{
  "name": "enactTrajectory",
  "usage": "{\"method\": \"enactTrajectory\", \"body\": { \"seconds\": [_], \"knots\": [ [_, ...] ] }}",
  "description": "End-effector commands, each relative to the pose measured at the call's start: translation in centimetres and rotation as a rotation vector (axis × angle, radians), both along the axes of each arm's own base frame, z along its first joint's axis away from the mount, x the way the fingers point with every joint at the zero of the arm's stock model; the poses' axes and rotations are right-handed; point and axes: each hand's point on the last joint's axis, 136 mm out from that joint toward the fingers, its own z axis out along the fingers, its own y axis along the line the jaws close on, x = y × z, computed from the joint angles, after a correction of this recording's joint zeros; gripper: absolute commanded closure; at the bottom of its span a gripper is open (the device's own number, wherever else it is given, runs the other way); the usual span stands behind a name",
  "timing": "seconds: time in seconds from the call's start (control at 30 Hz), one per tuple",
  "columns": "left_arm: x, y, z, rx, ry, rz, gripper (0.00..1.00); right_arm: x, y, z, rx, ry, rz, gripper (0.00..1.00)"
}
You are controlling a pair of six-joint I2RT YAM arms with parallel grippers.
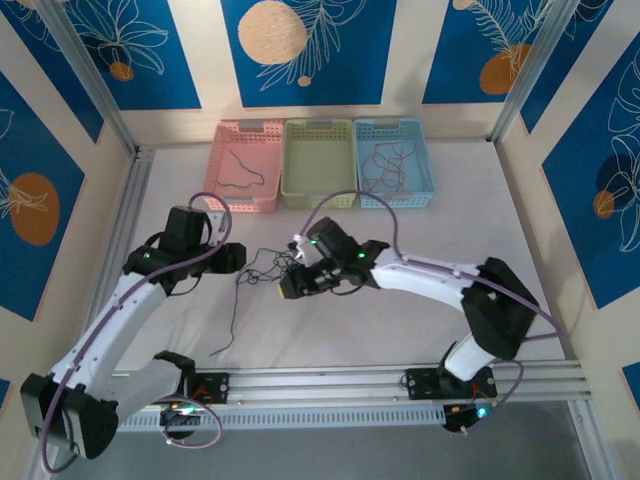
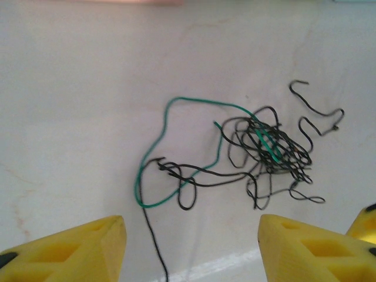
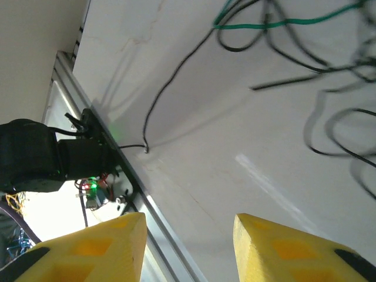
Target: Untangle the cables
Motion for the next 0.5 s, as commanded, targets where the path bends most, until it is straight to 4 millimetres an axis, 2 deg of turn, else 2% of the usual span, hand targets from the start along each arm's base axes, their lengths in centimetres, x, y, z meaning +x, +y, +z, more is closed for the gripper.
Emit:
{"method": "enactTrajectory", "body": {
  "seconds": [0.0, 0.07, 0.2, 0.33, 0.47],
  "knots": [
    [0.1, 3.1, 1.3, 0.088, -0.087, 0.107, 0.37, -0.8, 3.5, -1.0, -0.012, 0.079, -0.005, 0.56],
    [0.1, 4.1, 2.2, 0.104, -0.128, 0.146, 0.36, -1.5, 5.9, -2.3, -0.032, 0.130, 0.004, 0.56],
    [-0.2, 5.2, 3.1, 0.121, -0.176, 0.189, 0.34, -2.5, 9.2, -4.2, -0.080, 0.168, 0.023, 0.55],
    [-0.2, 5.3, 3.2, 0.122, -0.179, 0.189, 0.33, -2.4, 11.5, -5.8, -0.087, 0.209, 0.020, 0.55],
    [-0.1, 5.2, 3.0, 0.120, -0.171, 0.183, 0.33, -2.3, 12.5, -7.4, -0.099, 0.245, 0.023, 0.56]
  ]
}}
